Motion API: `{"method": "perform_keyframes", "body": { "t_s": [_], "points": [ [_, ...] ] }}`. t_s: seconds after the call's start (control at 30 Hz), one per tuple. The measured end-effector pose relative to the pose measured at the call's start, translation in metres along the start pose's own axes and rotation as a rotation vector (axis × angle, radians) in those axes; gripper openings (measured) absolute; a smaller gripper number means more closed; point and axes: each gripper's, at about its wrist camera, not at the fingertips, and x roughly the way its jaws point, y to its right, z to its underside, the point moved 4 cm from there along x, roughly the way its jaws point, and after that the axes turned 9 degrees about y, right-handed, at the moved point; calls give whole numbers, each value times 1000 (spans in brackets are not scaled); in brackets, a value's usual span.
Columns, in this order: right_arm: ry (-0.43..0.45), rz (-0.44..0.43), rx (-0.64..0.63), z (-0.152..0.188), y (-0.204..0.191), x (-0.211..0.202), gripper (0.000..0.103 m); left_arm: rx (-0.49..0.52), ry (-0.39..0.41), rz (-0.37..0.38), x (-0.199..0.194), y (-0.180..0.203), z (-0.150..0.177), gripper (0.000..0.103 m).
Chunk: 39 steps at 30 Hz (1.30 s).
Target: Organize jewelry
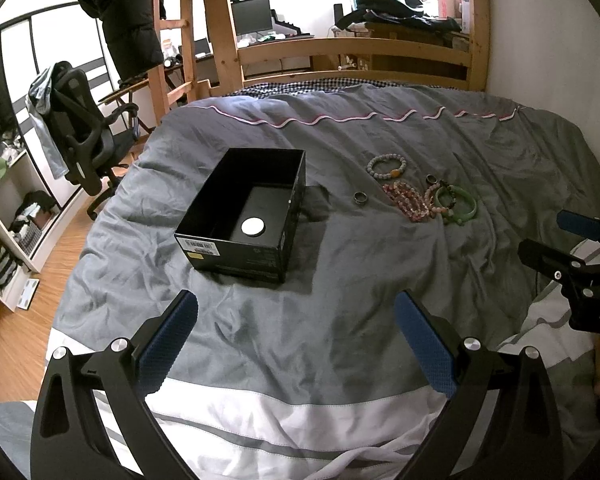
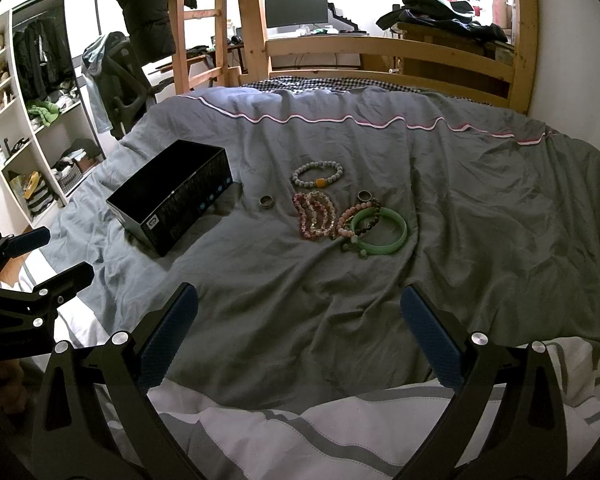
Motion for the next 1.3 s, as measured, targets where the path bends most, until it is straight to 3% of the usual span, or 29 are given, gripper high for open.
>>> {"method": "perform_keyframes", "body": {
  "t_s": [0.73, 1.0, 1.17, 1.3],
  "points": [
    [-1, -2, 2, -1, 1, 0, 100, -4, -5, 2, 1, 1, 1, 97],
    [9, -27, 21, -5, 1, 6, 100, -30, -47, 33, 16, 12, 8, 97],
    [-12, -42, 14, -13, 6, 18, 82, -36, -91, 111, 31, 29, 3, 88],
    [-20, -60, 37, -18, 15, 27, 71, -11, -115, 128, 42, 42, 2, 83]
  ]
}}
